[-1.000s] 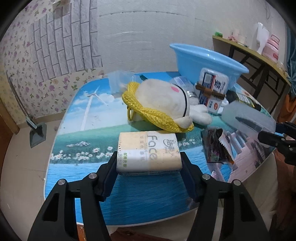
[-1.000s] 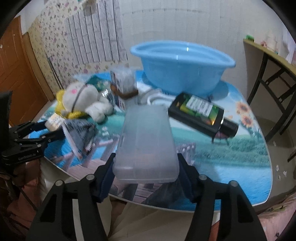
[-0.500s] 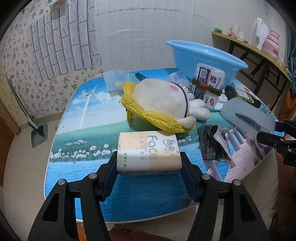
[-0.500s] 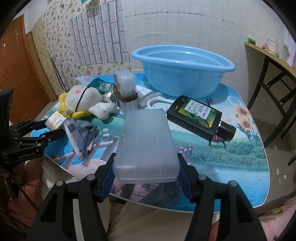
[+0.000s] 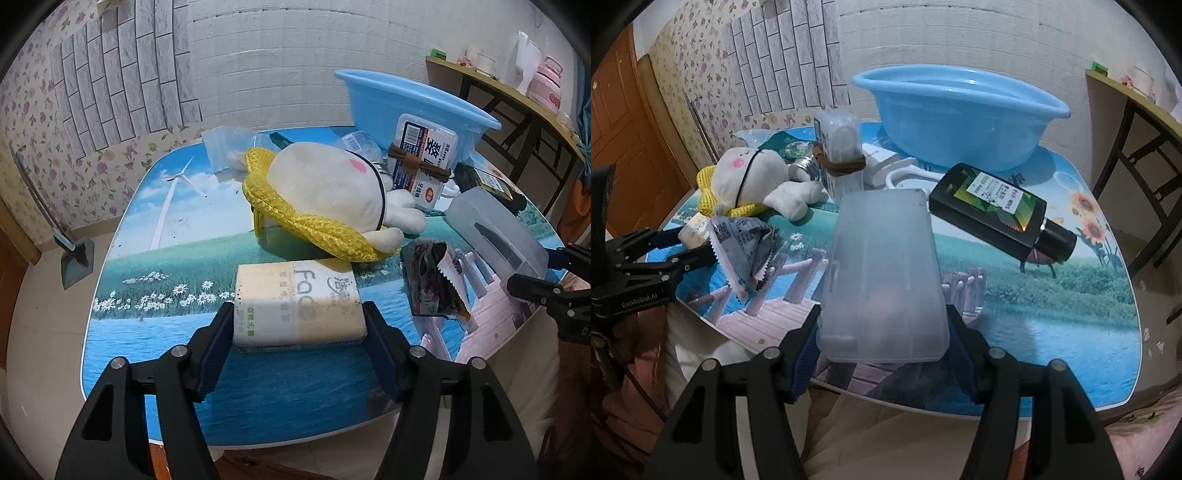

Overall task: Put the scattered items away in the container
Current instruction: 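Grasp the tissue pack with the left gripper while the right gripper grasps the clear case, then carry both items over the basin and release them inside, then grasp the white plush in yellow mesh with the left gripper while the right gripper approaches the black bottle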

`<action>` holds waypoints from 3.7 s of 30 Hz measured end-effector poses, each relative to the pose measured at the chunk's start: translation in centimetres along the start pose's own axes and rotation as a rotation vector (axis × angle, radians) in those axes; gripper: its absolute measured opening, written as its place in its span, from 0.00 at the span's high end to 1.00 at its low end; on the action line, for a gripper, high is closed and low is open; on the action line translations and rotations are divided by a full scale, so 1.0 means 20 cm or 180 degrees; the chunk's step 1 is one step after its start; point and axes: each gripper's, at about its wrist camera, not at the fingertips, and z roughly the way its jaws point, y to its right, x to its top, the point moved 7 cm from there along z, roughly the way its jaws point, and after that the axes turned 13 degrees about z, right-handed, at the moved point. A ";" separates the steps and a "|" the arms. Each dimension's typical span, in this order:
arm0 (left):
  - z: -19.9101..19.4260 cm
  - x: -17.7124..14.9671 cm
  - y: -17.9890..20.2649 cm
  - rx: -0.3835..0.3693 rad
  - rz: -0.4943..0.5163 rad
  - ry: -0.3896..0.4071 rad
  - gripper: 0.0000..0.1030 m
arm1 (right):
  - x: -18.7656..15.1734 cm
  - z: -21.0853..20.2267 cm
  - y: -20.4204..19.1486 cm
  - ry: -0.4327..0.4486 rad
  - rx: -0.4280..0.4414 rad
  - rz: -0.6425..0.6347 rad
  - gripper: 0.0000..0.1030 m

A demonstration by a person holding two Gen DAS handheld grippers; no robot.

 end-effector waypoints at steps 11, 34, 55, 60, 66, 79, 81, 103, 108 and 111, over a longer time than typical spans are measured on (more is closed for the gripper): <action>-0.13 -0.01 -0.16 0.0370 -0.0338 0.0222 0.39 | 0.04 -0.09 0.01 0.0248 0.0012 -0.0063 0.42; -0.37 0.54 0.03 0.0254 -0.0065 0.0882 0.39 | 0.32 -0.43 0.12 0.1004 0.0152 0.0084 0.42; 0.01 1.12 0.46 -0.0087 0.0470 0.0813 0.39 | 0.68 -0.21 0.36 0.0957 0.0181 0.0284 0.42; 0.10 1.13 0.52 -0.0156 0.0537 0.0714 0.39 | 0.73 -0.13 0.39 0.0912 0.0204 0.0316 0.42; 0.17 1.13 0.55 -0.0250 0.0592 0.0635 0.39 | 0.78 -0.11 0.40 0.0940 0.0225 0.0265 0.42; 0.14 1.06 0.51 -0.0236 0.0576 0.0628 0.33 | 0.78 -0.06 0.39 0.0874 0.0164 0.0319 0.36; 0.12 1.04 0.51 -0.0230 0.0572 0.0612 0.33 | 0.77 -0.06 0.38 0.0832 0.0190 0.0326 0.36; -0.08 0.63 0.26 -0.0022 0.0292 0.0488 0.30 | 0.48 -0.12 0.40 0.0564 -0.0060 0.0451 0.36; -0.11 0.54 0.20 0.0016 0.0227 0.0466 0.29 | 0.41 -0.14 0.38 0.0512 -0.0097 0.0437 0.36; -0.12 0.50 0.18 0.0029 0.0182 0.0447 0.29 | 0.38 -0.15 0.36 0.0490 -0.0113 0.0404 0.36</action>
